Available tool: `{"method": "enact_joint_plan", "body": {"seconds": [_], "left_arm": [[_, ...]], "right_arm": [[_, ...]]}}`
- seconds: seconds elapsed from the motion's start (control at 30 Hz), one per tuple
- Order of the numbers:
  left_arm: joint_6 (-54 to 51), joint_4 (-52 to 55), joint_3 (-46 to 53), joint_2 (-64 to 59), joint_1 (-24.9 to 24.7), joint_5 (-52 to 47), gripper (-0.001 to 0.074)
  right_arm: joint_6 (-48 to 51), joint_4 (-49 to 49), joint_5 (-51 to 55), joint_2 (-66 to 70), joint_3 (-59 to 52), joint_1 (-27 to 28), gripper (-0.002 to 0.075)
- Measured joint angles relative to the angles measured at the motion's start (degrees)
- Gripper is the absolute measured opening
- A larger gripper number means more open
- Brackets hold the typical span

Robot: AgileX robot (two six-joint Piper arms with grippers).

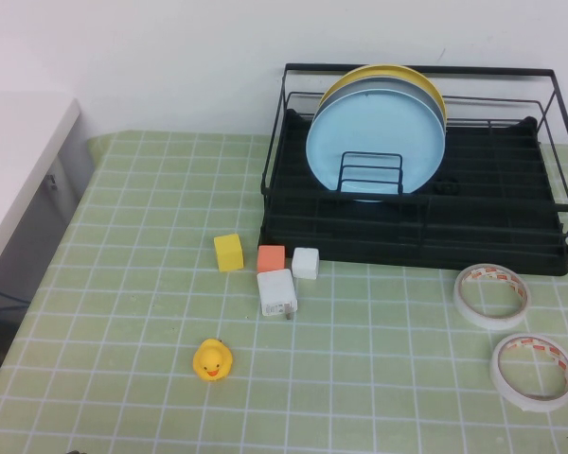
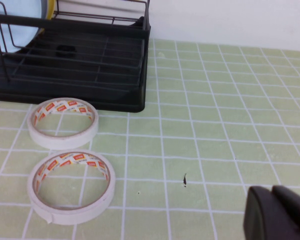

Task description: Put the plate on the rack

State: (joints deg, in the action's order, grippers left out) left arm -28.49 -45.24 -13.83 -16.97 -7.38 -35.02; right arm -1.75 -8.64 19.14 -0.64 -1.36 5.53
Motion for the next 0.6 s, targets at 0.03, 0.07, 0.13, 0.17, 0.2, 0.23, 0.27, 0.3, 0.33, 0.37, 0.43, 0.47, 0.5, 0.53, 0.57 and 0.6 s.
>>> {"method": "enact_joint_plan", "body": {"seconds": [0.03, 0.07, 0.13, 0.17, 0.2, 0.23, 0.27, 0.3, 0.33, 0.37, 0.43, 0.47, 0.5, 0.53, 0.57, 0.6], "left_arm": [[0.0, 0.0, 0.0, 0.0, 0.0, 0.0, -0.0001], [0.0, 0.0, 0.0, 0.0, 0.0, 0.0, -0.0001], [0.0, 0.0, 0.0, 0.0, 0.0, 0.0, -0.0001], [0.0, 0.0, 0.0, 0.0, 0.0, 0.0, -0.0001], [0.0, 0.0, 0.0, 0.0, 0.0, 0.0, -0.0001], [0.0, 0.0, 0.0, 0.2, 0.0, 0.0, -0.0001], [0.0, 0.0, 0.0, 0.5, -0.6, 0.0, -0.0001], [0.0, 0.0, 0.0, 0.9, -1.2, 0.0, -0.0001], [0.0, -0.1, 0.1, 1.3, -2.0, 0.0, -0.0001], [0.0, -0.1, 0.3, 1.8, -2.8, 0.0, -0.0001], [-1.3, 2.2, 1.0, 3.1, -4.0, 0.0, -0.0001], [-1.9, 4.0, 1.2, 4.0, -4.2, 0.0, -0.0001], [-2.5, 5.4, 1.2, 4.9, -4.2, 0.0, -0.0001], [-2.9, 7.2, 1.2, 6.0, -4.2, 0.0, -0.0001], [-2.9, 8.9, 1.2, 7.3, -4.2, 0.2, -0.0001], [-2.3, 10.5, 1.2, 8.3, -4.1, 0.5, -0.0001]], "right_arm": [[0.0, 0.0, 0.0, 0.0, 0.0, 0.0, 0.0009], [0.0, 0.0, 0.0, 0.0, 0.0, 0.0, 0.0009], [0.0, 0.0, 0.0, 0.0, 0.0, 0.0, 0.0009], [0.0, 0.0, 0.0, 0.0, 0.0, 0.0, 0.0009], [0.0, 0.0, 0.1, 0.0, 0.0, 0.0, 0.0009], [0.0, 0.0, 0.1, 0.0, 0.0, 0.0, 0.0009], [0.0, 0.0, 0.1, 0.0, 0.0, 0.0, 0.0009], [0.0, 0.0, 0.1, 0.0, 0.0, 0.0, 0.0009], [0.0, 0.0, 0.1, 0.0, 0.0, 0.0, 0.0009], [0.0, 0.0, 0.1, 0.0, 0.0, 0.0, 0.0009], [0.0, 0.0, 0.1, 0.0, 0.1, 0.0, 0.0009], [0.0, 0.0, 0.1, 0.0, 0.1, 0.0, 0.0009], [0.0, 0.0, 0.1, 0.0, 0.1, 0.0, 0.0009], [0.0, 0.0, 0.1, 0.0, 0.1, 0.0, 0.0009], [0.0, 0.0, 0.1, 0.0, 0.1, 0.0, 0.0009], [0.0, 0.0, 0.1, 0.0, 0.1, 0.0, 0.0009]]}}
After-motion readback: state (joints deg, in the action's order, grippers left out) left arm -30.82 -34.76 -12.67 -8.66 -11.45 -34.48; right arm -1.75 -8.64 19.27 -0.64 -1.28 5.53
